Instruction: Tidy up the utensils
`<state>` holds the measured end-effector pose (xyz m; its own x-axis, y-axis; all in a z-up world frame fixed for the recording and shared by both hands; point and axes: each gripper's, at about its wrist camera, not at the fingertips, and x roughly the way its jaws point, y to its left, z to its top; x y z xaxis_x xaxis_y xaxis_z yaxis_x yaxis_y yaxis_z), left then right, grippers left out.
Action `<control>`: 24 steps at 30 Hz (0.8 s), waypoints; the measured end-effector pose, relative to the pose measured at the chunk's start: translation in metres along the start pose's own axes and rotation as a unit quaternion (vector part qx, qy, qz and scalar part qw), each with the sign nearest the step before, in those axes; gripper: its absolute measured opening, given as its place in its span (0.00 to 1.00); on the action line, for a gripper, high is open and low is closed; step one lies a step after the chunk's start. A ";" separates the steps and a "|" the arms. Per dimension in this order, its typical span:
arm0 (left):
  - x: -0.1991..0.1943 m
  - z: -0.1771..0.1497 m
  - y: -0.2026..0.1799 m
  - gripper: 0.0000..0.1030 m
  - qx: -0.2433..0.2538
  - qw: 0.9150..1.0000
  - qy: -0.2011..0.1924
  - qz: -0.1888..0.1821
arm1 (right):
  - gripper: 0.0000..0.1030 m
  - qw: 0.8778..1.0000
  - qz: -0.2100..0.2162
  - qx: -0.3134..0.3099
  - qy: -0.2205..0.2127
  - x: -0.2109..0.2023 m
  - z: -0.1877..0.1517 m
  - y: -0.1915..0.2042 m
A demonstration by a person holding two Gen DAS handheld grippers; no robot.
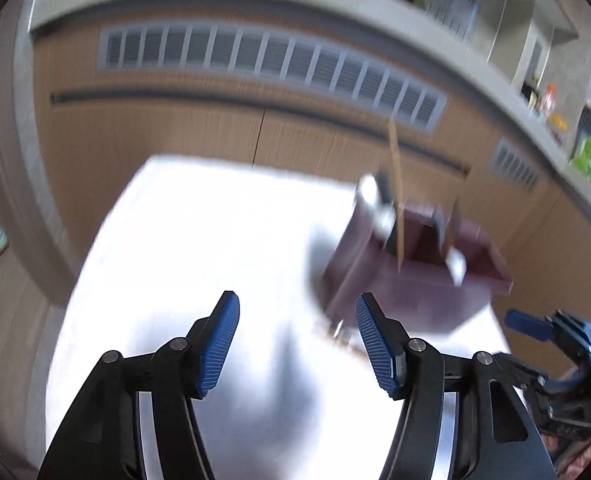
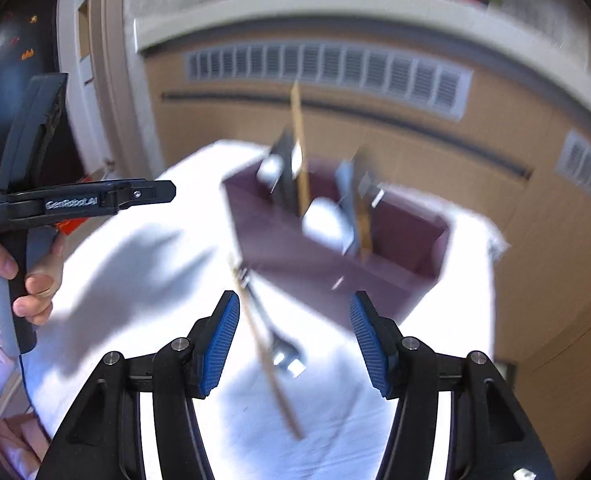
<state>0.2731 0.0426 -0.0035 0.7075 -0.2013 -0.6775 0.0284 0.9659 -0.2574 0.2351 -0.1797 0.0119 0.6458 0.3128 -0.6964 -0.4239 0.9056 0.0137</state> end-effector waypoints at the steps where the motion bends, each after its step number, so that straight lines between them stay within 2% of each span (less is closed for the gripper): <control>1: 0.002 -0.009 0.003 0.60 0.001 1.000 0.013 0.004 | 0.53 1.000 0.002 0.004 0.011 0.009 -0.005 0.002; 4: 0.006 -0.039 0.012 0.60 -0.007 0.999 0.054 0.002 | 0.51 0.999 0.005 0.004 0.038 0.035 -0.014 0.007; 6: 0.004 -0.052 0.014 0.60 -0.009 0.998 0.069 0.001 | 0.44 0.998 0.004 0.003 0.056 0.052 -0.016 0.007; 7: 0.002 -0.057 0.014 0.60 -0.009 0.997 0.071 0.003 | 0.39 0.998 0.004 0.003 0.062 0.059 -0.014 0.006; 11: 0.000 -0.071 0.008 0.61 -0.002 0.997 0.082 0.008 | 0.38 0.996 0.016 0.021 0.087 0.086 -0.011 -0.004; 13: -0.002 -0.076 0.004 0.61 0.008 0.996 0.084 0.007 | 0.36 0.995 0.026 0.038 0.087 0.088 -0.011 -0.009; 15: -0.005 -0.078 -0.001 0.62 0.019 0.996 0.083 0.010 | 0.24 0.994 0.031 0.045 0.094 0.085 -0.012 -0.010; 20: -0.007 -0.073 -0.014 0.67 0.032 0.996 0.080 0.005 | 0.12 0.992 0.052 0.055 0.102 0.066 -0.028 -0.004; 24: -0.007 -0.072 -0.021 0.67 0.041 0.996 0.083 0.007 | 0.12 0.990 0.072 0.064 0.105 0.049 -0.046 0.006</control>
<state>0.2168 0.0119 -0.0425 0.5827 -0.2052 -0.7863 0.0816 0.9775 -0.1947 0.2349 -0.1724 -0.0553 0.4317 0.3876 -0.8145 -0.4091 0.8889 0.2063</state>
